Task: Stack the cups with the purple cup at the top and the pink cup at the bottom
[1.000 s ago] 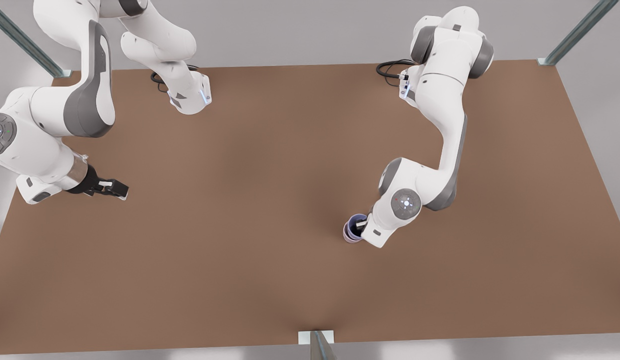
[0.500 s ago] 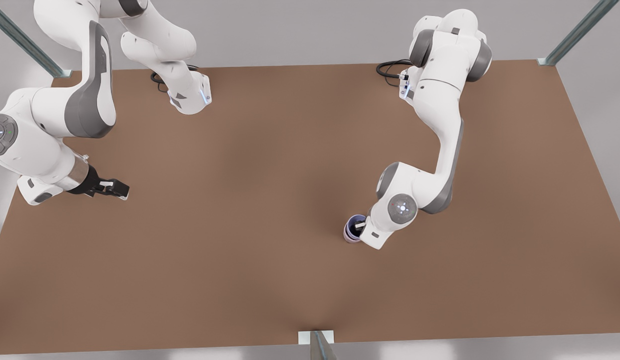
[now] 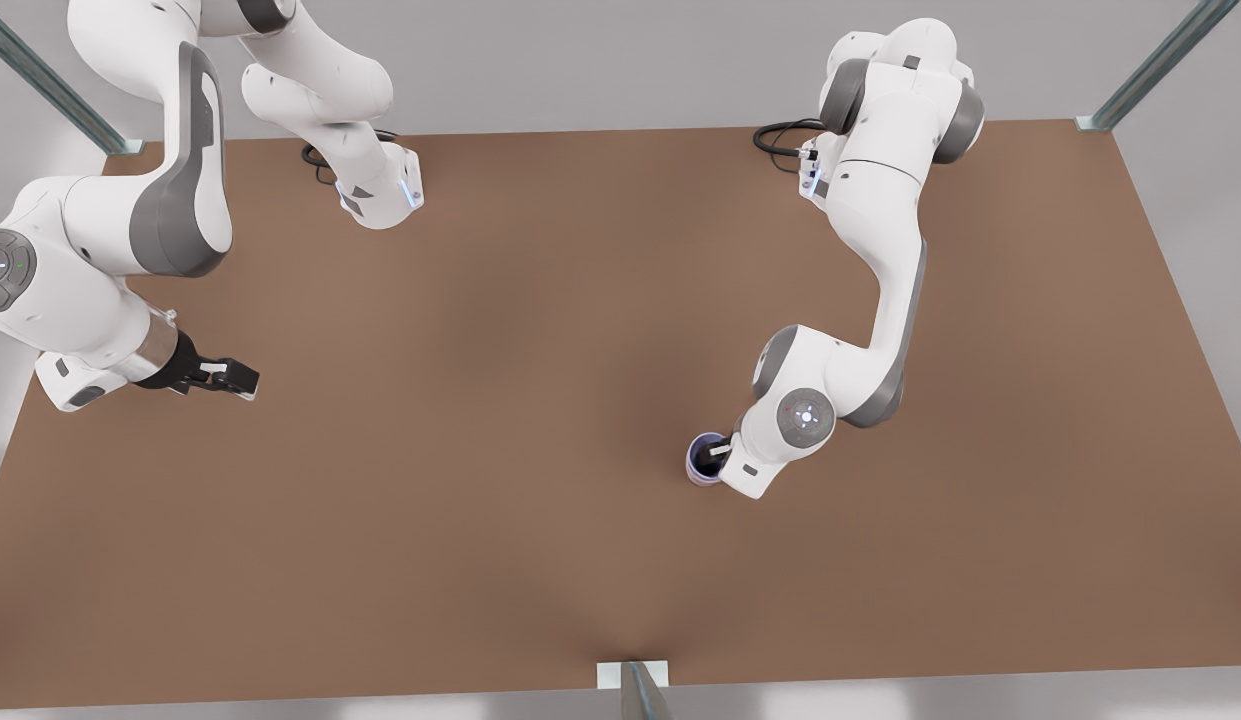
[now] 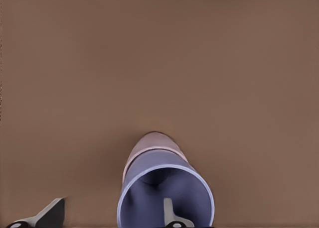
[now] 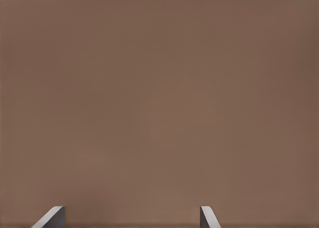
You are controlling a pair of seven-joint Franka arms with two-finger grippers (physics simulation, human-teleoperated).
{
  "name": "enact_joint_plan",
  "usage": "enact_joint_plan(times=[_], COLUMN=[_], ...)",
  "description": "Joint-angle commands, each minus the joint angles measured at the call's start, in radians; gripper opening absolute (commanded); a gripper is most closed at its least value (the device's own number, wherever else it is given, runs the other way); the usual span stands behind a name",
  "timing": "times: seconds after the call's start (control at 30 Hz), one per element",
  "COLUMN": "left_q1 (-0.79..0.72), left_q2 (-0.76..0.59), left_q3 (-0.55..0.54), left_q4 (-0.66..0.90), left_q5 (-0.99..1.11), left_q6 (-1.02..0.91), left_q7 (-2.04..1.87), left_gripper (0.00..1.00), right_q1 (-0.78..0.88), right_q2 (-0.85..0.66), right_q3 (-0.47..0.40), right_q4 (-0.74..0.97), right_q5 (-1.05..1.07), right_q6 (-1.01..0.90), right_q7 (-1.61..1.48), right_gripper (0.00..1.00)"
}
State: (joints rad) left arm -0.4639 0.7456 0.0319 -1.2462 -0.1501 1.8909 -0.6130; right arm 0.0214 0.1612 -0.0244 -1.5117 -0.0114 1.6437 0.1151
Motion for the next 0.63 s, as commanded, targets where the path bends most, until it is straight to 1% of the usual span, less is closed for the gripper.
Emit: enact_joint_plan(times=[0.0, 0.13, 0.17, 0.2, 0.27, 0.33, 0.37, 0.4, 0.43, 0.47, 0.6], left_q1=[-0.001, 0.001, -0.001, -0.001, 0.001, 0.001, 0.036, 0.117, 0.198, 0.206, 0.212], left_q2=[-0.002, -0.015, -0.035, -0.048, -0.175, -0.276, -0.327, -0.417, -0.488, -0.515, -0.514], left_q3=[-0.001, -0.001, 0.006, 0.014, 0.118, 0.299, 0.318, 0.218, 0.071, 0.066, 0.066], left_q4=[-0.001, 0.005, 0.013, 0.066, 0.103, 0.103, 0.079, -0.024, -0.111, -0.144, -0.142], left_q5=[0.009, 0.009, 0.009, 0.012, 0.015, 0.023, 0.024, 0.050, 0.170, 0.168, 0.165], left_q6=[-0.006, -0.024, -0.064, -0.163, -0.352, -0.558, -0.575, -0.540, -0.497, -0.481, -0.483], left_q7=[-0.014, -0.017, -0.021, -0.019, 0.060, 0.534, 0.640, 0.650, 0.661, 0.656, 0.648], left_gripper=[1.00, 1.00, 1.00, 1.00, 0.99, 0.99, 1.00, 1.00, 1.00, 1.00, 1.00], right_q1=[0.000, 0.000, 0.000, 0.000, 0.000, 0.000, -0.001, -0.001, -0.001, -0.001, -0.001], right_q2=[0.000, 0.000, 0.000, 0.000, 0.000, 0.000, 0.000, -0.002, -0.002, -0.002, -0.002], right_q3=[0.001, 0.000, 0.000, 0.000, 0.000, 0.000, 0.000, 0.000, 0.000, 0.000, 0.000], right_q4=[0.001, 0.001, -0.001, 0.001, -0.001, 0.001, 0.001, 0.001, 0.001, 0.001, 0.001], right_q5=[0.001, 0.001, -0.001, 0.001, -0.001, -0.001, -0.001, 0.001, 0.001, 0.001, 0.001], right_q6=[0.001, 0.001, 0.001, 0.001, 0.001, 0.001, -0.001, -0.001, -0.001, -0.001, -0.001], right_q7=[-0.008, -0.008, -0.008, -0.008, -0.008, -0.008, -0.009, -0.011, -0.011, -0.011, -0.011], right_gripper=[1.00, 1.00, 1.00, 1.00, 1.00, 1.00, 1.00, 1.00, 1.00, 1.00, 1.00])
